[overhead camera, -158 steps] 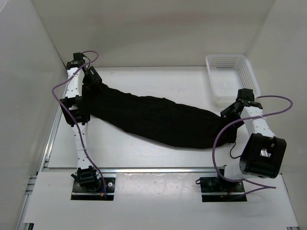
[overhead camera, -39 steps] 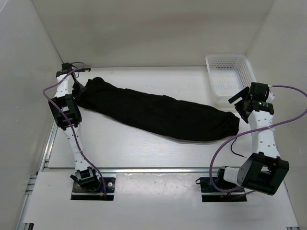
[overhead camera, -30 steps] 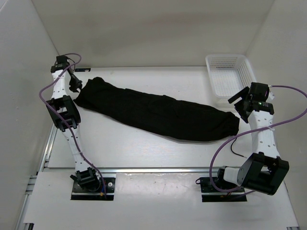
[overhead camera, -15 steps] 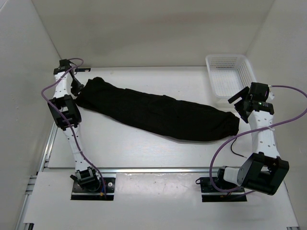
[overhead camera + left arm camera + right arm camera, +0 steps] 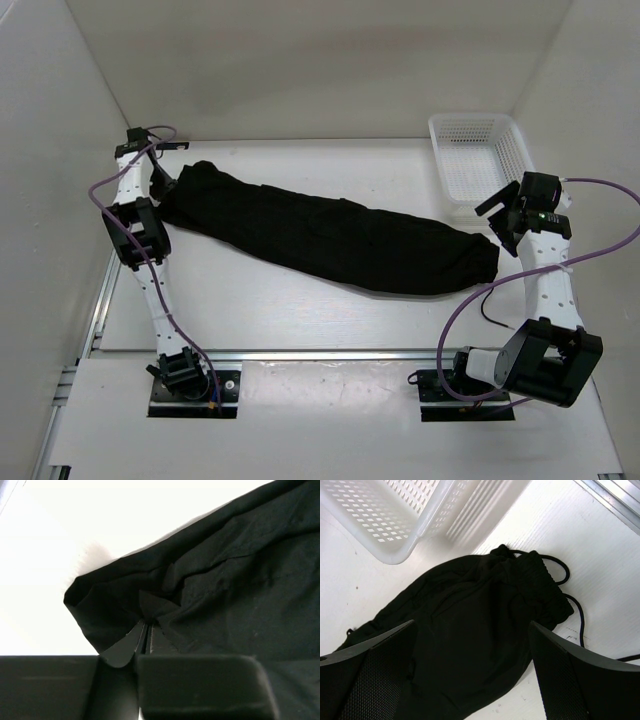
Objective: Fold and stack the trousers
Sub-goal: Fold the trousers
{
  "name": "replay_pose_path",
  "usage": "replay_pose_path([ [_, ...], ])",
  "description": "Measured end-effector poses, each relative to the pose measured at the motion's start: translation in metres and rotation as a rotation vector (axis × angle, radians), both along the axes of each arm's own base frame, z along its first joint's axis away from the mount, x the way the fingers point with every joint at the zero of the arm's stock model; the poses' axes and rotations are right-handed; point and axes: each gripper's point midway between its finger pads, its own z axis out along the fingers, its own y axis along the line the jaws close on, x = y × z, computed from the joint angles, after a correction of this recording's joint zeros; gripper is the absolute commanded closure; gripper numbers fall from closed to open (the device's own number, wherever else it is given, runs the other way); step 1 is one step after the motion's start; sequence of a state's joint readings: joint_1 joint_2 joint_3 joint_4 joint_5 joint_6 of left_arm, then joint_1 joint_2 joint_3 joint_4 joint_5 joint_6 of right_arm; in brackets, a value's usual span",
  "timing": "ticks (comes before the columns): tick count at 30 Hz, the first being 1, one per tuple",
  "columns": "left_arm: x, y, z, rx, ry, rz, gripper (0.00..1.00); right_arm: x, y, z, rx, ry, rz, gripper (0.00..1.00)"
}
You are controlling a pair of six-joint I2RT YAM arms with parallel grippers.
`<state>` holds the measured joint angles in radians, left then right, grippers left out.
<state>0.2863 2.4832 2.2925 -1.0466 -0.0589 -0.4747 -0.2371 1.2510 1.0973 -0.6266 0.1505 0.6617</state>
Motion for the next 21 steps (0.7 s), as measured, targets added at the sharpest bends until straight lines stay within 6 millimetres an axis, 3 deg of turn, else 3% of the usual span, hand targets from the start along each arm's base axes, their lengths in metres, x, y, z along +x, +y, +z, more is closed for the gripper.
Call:
replay_pose_path([
  [13, 0.002, -0.007, 0.005, 0.019, -0.003, -0.035, 0.9, -0.002, 0.009, -0.002, 0.033, -0.005, 0.03, 0.05],
  [18, 0.002, -0.009, 0.034, 0.035, -0.049, -0.037, 0.9, -0.002, 0.009, -0.001, 0.036, -0.007, 0.033, 0.06],
  [21, 0.0, -0.009, 0.066, 0.054, -0.103, -0.033, 0.9, -0.002, 0.01, -0.001, 0.036, -0.008, 0.033, 0.06],
])
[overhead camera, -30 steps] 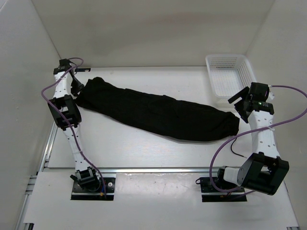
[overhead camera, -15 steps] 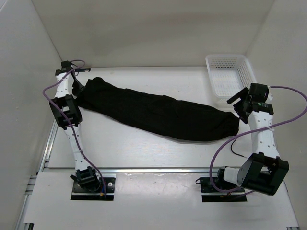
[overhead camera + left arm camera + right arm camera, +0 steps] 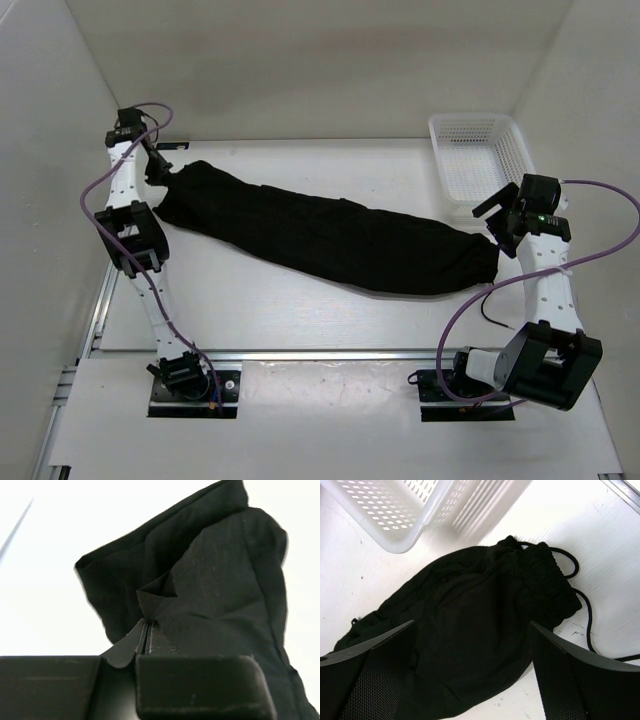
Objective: Fold and stack the trousers
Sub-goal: Fold the trousers
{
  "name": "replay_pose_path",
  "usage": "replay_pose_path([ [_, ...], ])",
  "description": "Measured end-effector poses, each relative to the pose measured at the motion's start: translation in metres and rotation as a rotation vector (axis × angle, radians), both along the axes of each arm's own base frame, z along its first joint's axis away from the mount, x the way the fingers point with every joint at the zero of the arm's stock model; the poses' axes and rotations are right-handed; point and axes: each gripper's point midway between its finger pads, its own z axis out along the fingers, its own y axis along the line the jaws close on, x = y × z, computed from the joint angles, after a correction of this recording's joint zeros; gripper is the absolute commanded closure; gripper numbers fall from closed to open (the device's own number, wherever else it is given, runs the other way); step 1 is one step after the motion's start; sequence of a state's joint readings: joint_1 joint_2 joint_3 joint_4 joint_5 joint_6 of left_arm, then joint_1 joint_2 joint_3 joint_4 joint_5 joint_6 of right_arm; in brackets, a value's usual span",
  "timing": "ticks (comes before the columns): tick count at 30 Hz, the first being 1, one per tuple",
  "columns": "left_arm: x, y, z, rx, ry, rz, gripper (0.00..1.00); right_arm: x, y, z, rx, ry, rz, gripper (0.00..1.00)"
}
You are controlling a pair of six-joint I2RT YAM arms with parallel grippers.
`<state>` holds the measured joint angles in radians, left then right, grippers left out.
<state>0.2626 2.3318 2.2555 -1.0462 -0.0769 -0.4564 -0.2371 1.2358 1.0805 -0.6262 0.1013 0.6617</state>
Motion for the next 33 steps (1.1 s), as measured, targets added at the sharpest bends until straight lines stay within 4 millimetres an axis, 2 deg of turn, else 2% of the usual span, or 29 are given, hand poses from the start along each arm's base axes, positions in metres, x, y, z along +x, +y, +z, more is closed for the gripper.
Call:
replay_pose_path([
  [4, -0.015, -0.002, 0.045, 0.021, -0.064, 0.019, 0.9, 0.0, 0.0, 0.002, -0.002, -0.005, 0.0, 0.06],
  [6, -0.024, -0.004, 0.06, 0.029, -0.084, 0.03, 0.9, 0.0, 0.0, 0.002, -0.002, -0.007, 0.0, 0.06],
  [8, -0.034, -0.005, 0.067, 0.034, -0.088, 0.044, 0.9, -0.001, 0.0, 0.003, -0.002, -0.008, 0.0, 0.06],
  [10, -0.039, -0.004, 0.064, 0.037, -0.077, 0.055, 0.9, -0.001, 0.0, 0.003, -0.002, -0.008, 0.0, 0.06],
  [11, -0.039, -0.003, 0.058, 0.034, -0.066, 0.059, 0.85, -0.001, 0.0, 0.003, -0.002, -0.008, 0.0, 0.06],
  [14, -0.039, 0.002, 0.031, 0.027, -0.012, 0.059, 0.3, -0.001, 0.0, 0.003, -0.002, -0.008, 0.0, 0.06],
  [16, -0.041, 0.004, 0.006, 0.013, 0.041, 0.069, 0.0, -0.001, 0.0, 0.003, -0.002, -0.008, 0.0, 0.06],
  [18, -0.045, 0.005, -0.014, 0.001, 0.086, 0.073, 0.0, -0.001, 0.0, 0.003, -0.002, -0.008, 0.0, 0.06],
  [20, -0.05, 0.006, -0.025, -0.007, 0.118, 0.076, 0.0, -0.001, 0.0, 0.003, -0.003, -0.008, 0.0, 0.06],
  [28, -0.051, 0.008, -0.031, -0.026, 0.127, 0.069, 0.0, -0.001, 0.0, 0.002, -0.002, -0.006, 0.0, 0.06],
  [30, -0.051, 0.008, -0.038, -0.048, 0.136, 0.064, 0.0, -0.001, 0.0, -0.001, 0.0, 0.005, -0.001, 0.06],
  [33, -0.054, 0.012, -0.06, -0.08, 0.171, 0.065, 0.01, -0.004, 0.0, -0.007, 0.005, 0.038, -0.003, 0.06],
])
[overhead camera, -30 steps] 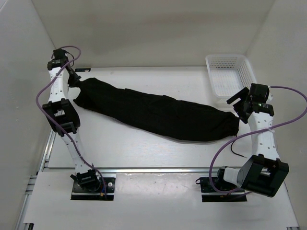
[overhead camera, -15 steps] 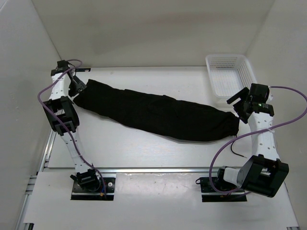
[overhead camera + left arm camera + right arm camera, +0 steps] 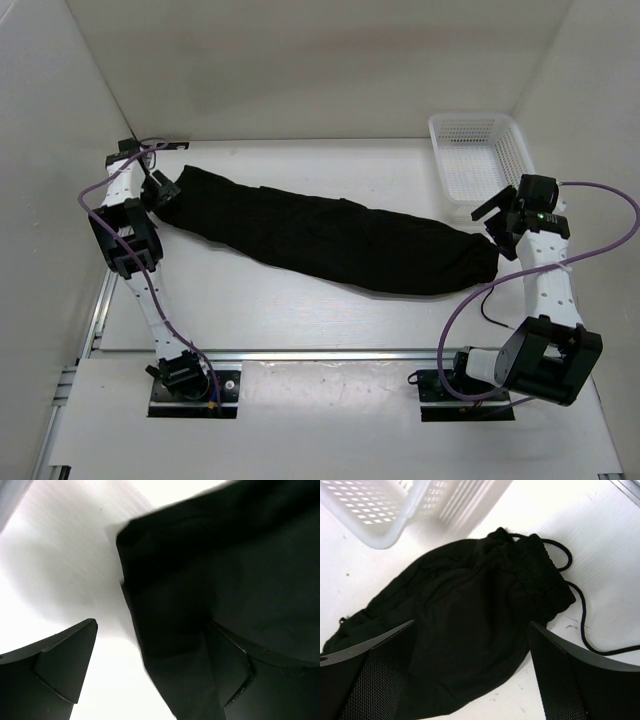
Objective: Fold and stack the trousers
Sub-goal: Fold the trousers
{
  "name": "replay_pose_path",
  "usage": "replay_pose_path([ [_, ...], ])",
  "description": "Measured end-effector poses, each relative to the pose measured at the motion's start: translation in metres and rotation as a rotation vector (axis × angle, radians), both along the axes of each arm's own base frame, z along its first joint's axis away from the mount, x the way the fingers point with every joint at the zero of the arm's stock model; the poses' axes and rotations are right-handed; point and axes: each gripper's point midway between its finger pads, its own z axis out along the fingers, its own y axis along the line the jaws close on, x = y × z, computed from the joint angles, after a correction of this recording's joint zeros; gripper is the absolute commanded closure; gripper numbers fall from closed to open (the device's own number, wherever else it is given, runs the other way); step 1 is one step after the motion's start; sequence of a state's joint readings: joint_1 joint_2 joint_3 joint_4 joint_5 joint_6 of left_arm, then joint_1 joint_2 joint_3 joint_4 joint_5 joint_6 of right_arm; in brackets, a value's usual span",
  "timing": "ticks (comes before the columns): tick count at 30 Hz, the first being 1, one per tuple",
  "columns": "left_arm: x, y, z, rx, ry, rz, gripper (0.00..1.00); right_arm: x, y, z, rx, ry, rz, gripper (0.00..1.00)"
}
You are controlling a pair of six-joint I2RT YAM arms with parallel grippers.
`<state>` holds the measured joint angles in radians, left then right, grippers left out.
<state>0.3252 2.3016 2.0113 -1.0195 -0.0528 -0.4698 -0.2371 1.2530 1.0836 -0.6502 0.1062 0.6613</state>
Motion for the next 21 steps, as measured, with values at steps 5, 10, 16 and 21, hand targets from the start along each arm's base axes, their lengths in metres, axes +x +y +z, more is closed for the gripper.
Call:
replay_pose_path([
  [5, -0.003, 0.003, -0.029, -0.042, 0.046, 0.001, 0.1, -0.008, -0.003, -0.009, -0.009, 0.064, -0.004, 0.06],
  [10, 0.005, 0.001, -0.031, -0.064, 0.025, -0.005, 0.89, -0.009, -0.006, 0.005, -0.03, 0.068, -0.013, 0.06],
  [16, 0.007, -0.001, -0.027, -0.063, 0.015, -0.02, 0.9, -0.002, -0.011, 0.028, -0.054, 0.027, -0.019, 0.06],
  [21, 0.016, -0.014, 0.031, -0.015, -0.089, -0.081, 0.9, -0.006, -0.009, 0.027, -0.051, 0.043, -0.014, 0.06],
])
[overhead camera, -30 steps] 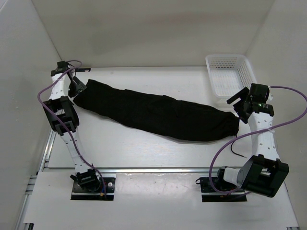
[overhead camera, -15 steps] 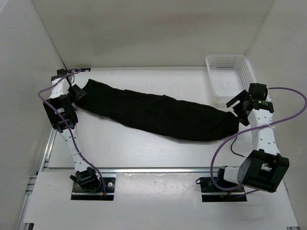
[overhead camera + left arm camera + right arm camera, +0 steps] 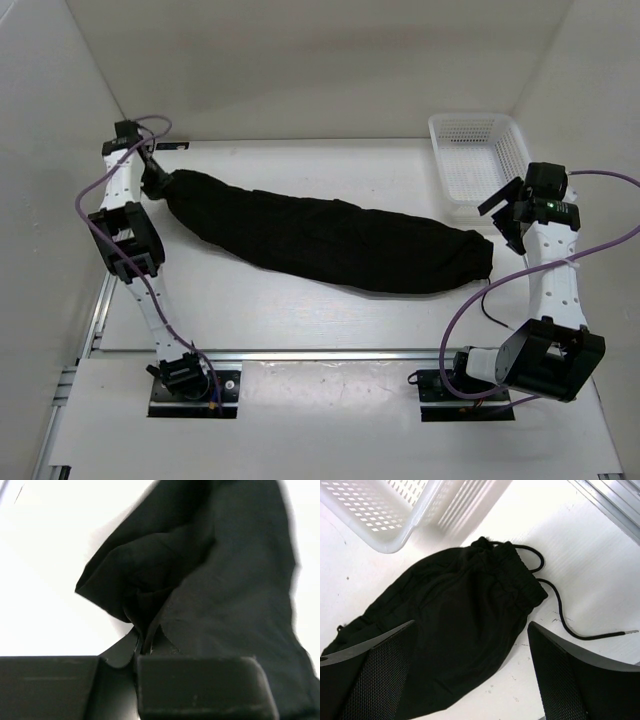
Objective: Fold and stack the trousers
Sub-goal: Fold the trousers
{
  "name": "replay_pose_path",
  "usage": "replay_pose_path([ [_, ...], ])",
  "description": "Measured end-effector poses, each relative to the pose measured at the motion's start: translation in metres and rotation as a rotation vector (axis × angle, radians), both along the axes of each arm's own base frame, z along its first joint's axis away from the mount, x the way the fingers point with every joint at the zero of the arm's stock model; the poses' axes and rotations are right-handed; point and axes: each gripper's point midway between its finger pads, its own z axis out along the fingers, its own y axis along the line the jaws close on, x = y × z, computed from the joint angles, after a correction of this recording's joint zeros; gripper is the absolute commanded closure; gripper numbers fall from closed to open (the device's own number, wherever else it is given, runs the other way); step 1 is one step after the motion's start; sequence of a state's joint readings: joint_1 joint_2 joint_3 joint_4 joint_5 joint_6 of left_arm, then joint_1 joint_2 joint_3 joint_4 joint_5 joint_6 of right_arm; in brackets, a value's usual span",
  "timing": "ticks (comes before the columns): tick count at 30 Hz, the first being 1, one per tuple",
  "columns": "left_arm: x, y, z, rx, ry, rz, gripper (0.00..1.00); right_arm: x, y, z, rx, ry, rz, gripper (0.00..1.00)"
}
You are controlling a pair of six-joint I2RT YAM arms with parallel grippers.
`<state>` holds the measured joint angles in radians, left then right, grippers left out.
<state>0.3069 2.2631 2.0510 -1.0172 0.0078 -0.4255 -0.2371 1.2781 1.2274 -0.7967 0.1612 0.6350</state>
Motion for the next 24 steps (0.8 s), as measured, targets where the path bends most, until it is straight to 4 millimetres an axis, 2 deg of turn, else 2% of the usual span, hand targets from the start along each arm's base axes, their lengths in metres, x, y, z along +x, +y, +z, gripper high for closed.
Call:
replay_pose_path([
  [3, 0.011, -0.028, 0.066, 0.039, -0.139, -0.083, 0.9, -0.002, 0.002, -0.001, 0.006, 0.009, 0.005, 0.06],
  [5, 0.016, -0.059, 0.116, 0.07, -0.248, -0.159, 0.9, -0.003, 0.002, -0.002, 0.007, 0.013, 0.008, 0.06],
  [8, 0.015, -0.121, 0.176, 0.113, -0.383, -0.291, 0.9, -0.004, 0.002, 0.0, 0.003, 0.01, 0.013, 0.06],
  [10, 0.012, -0.167, 0.197, 0.124, -0.439, -0.383, 0.9, -0.005, 0.002, 0.003, 0.0, -0.001, 0.015, 0.06],
  [13, 0.003, -0.226, 0.199, 0.124, -0.448, -0.498, 0.9, -0.007, 0.003, 0.008, -0.005, -0.017, 0.017, 0.06],
  [16, -0.003, -0.263, 0.18, 0.151, -0.407, -0.561, 0.9, -0.01, 0.004, 0.011, -0.007, -0.027, 0.017, 0.06],
  [21, -0.018, -0.293, 0.131, 0.204, -0.285, -0.597, 0.9, -0.016, 0.005, 0.009, -0.008, -0.027, 0.019, 0.06],
  [24, -0.029, -0.294, 0.11, 0.21, -0.216, -0.591, 0.9, -0.017, 0.005, 0.009, -0.009, -0.029, 0.021, 0.06],
])
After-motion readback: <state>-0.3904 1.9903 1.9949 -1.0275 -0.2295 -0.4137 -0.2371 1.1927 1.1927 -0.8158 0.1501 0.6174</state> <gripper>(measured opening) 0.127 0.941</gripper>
